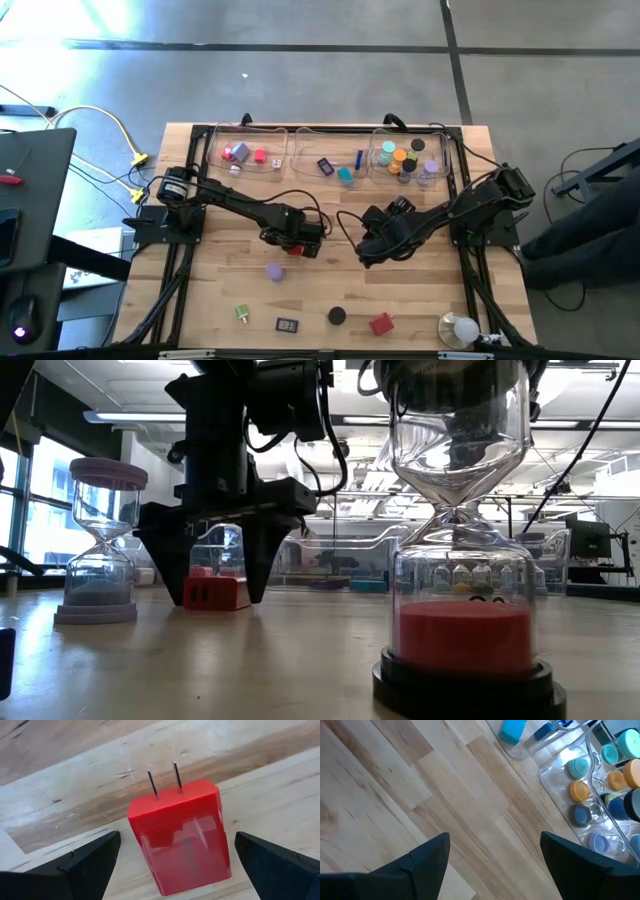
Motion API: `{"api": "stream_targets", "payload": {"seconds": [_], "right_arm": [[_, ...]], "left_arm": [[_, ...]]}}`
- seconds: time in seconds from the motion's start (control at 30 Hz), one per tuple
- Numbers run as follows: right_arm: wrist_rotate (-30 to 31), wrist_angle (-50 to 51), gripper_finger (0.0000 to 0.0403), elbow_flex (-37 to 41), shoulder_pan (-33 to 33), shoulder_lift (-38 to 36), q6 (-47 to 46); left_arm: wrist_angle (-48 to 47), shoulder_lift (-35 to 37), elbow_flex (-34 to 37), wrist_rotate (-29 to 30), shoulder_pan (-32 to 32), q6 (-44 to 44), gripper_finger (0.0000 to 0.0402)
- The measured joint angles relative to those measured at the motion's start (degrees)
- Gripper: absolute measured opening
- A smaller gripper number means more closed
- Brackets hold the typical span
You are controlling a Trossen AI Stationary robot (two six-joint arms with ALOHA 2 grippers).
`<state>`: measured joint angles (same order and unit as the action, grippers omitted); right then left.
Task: Pick & Place Office items
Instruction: Put the top red charger adapter into the left transparent bin
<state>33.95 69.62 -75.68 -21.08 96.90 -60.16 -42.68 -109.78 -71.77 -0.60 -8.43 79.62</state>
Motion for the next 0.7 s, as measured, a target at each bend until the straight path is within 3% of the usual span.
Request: {"api": "stream_targets", "payload": {"seconds": [0.7], "right_arm": [[-0.90, -0.67, 0.0300, 0.00, 0.02, -0.02, -0.11]], "left_arm": [[-0.42, -0.02, 0.02, 0.12, 0.44, -0.90, 0.0385]]}}
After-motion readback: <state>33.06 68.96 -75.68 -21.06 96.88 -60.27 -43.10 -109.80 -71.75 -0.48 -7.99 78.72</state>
